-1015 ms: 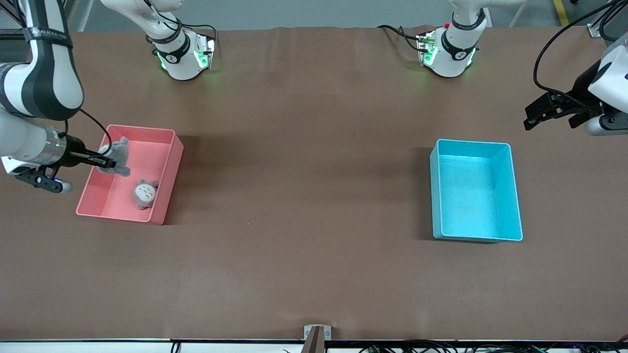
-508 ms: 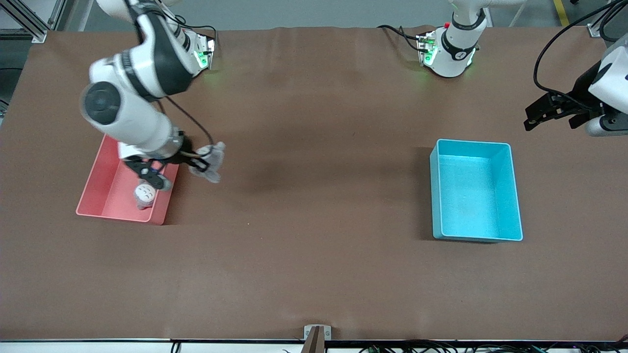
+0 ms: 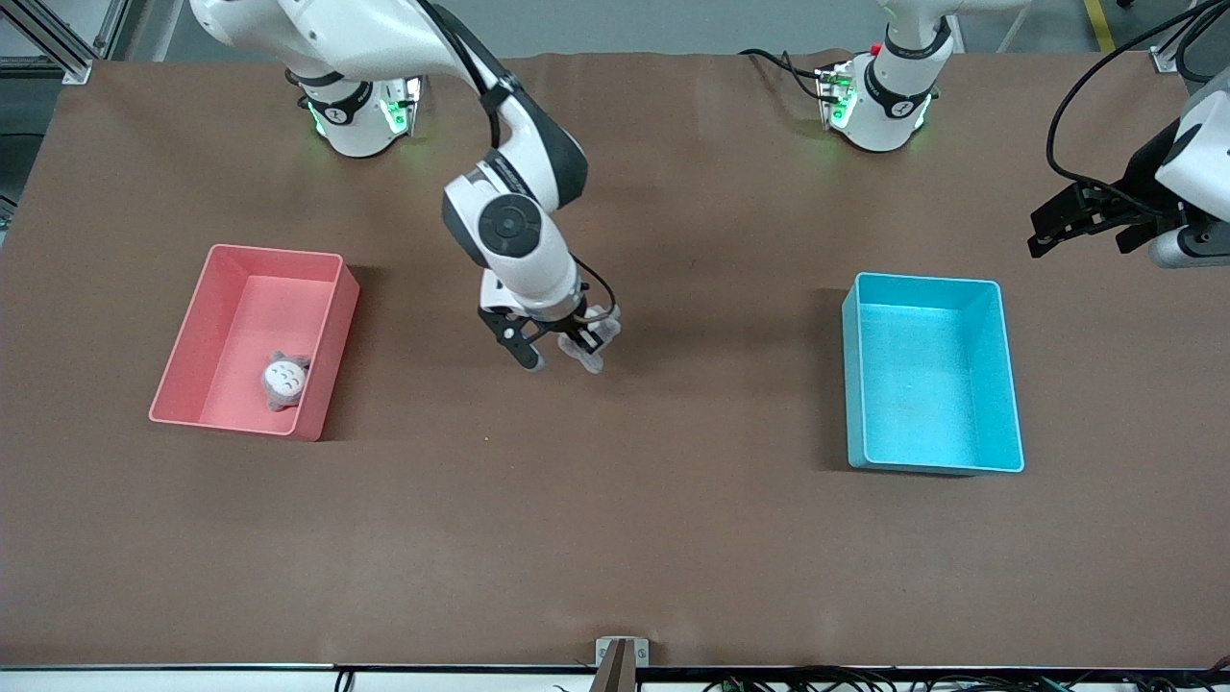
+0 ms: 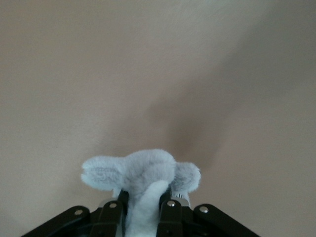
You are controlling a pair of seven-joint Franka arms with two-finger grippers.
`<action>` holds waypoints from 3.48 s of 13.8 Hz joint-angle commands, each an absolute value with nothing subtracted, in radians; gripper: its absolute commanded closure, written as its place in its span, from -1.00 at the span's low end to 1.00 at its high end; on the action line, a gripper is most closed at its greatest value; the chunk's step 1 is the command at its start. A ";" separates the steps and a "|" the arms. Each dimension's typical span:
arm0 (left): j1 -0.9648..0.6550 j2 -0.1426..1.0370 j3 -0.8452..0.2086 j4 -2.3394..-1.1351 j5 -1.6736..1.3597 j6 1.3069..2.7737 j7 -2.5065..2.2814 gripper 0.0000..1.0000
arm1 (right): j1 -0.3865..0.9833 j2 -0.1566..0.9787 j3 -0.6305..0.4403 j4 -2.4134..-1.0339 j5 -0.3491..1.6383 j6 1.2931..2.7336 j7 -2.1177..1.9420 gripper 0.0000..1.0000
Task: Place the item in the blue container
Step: 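Lift the plush with the right gripper and set it mid-table, then return the right gripper to the pink box while the left gripper reaches the plush, then grasp the plush with the left gripper while the right gripper grasps another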
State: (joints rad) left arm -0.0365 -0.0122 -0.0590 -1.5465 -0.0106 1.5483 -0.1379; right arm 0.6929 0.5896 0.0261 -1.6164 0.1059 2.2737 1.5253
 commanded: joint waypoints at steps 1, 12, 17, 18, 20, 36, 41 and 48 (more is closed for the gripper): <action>-0.035 -0.005 -0.061 -1.536 0.003 1.557 -0.143 -1.00 | 0.721 0.675 0.014 -1.534 0.063 2.293 1.597 0.93; -0.037 0.008 -0.061 -1.532 0.003 1.574 -0.143 -1.00 | 0.683 0.670 0.012 -1.536 -0.038 2.277 1.507 -1.00; -0.037 0.003 -0.061 -1.534 0.003 1.569 -0.140 -1.00 | 0.511 0.488 0.012 -1.621 -0.029 2.094 1.121 -1.00; -0.037 0.002 -0.061 -1.534 0.003 1.566 -0.143 -1.00 | 0.467 0.438 0.014 -1.682 -0.029 2.097 1.044 -1.00; -0.035 -0.003 -0.061 -1.536 0.005 1.557 -0.140 -1.00 | 0.373 0.349 0.012 -1.787 -0.029 2.095 0.872 -1.00; -0.073 0.060 -0.089 -1.536 -0.009 1.610 -0.191 -1.00 | -0.126 0.166 0.011 -2.085 -0.026 2.154 0.107 -1.00; -0.265 0.272 -0.158 -1.532 0.008 1.808 -0.583 -1.00 | -0.150 0.195 0.015 -2.184 -0.023 2.302 0.109 -1.00; -0.535 0.570 -0.156 -1.522 0.046 2.167 -1.220 -1.00 | -0.120 0.274 0.015 -2.168 0.074 2.384 0.066 -1.00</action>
